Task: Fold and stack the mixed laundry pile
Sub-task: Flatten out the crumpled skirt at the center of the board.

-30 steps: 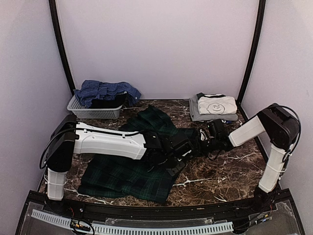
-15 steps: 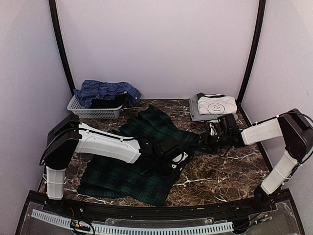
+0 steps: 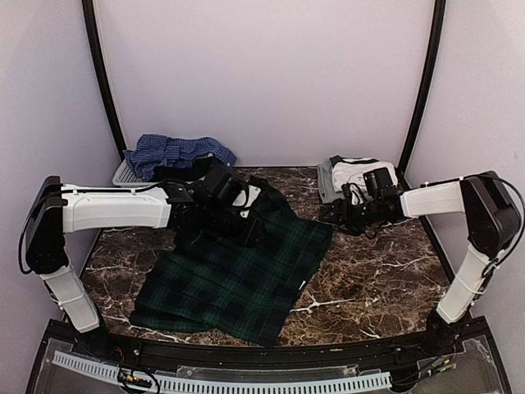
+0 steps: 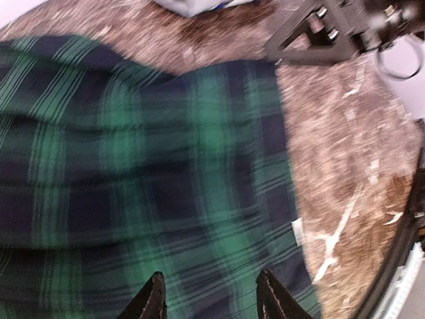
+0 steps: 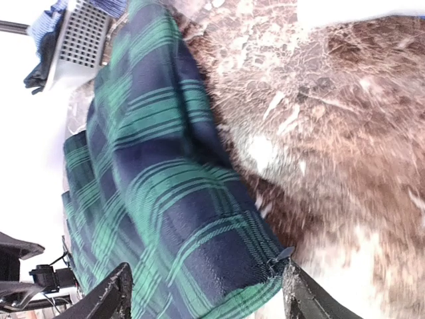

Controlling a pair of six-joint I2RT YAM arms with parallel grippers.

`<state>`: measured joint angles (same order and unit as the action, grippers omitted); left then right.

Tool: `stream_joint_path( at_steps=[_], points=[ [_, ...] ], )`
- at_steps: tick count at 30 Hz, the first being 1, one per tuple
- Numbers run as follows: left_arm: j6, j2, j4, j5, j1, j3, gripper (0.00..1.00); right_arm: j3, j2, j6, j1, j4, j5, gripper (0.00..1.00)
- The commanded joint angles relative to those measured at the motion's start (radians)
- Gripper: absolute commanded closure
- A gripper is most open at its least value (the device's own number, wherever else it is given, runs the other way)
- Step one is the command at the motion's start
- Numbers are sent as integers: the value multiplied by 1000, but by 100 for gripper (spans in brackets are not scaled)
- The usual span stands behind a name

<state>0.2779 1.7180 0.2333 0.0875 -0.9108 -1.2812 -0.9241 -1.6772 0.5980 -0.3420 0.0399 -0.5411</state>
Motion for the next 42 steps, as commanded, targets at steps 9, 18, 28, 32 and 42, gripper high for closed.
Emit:
stream_joint_path(
  at_steps=[9,18,28,32,42],
  points=[
    [0,-111,176,-59,10,223,56,-153,-184,-122,1,141,-2,33],
    [-13,-14,127,38,-86,284,62,-216,-284,-148,10,142,57,68],
    [37,265,-8,179,-180,9,71,-506,-391,-214,10,211,121,100],
    [27,318,18,184,-189,-133,62,-643,-413,-234,12,293,146,75],
    [48,-53,122,45,-157,60,40,-449,-33,-357,-10,349,71,38]
  ],
)
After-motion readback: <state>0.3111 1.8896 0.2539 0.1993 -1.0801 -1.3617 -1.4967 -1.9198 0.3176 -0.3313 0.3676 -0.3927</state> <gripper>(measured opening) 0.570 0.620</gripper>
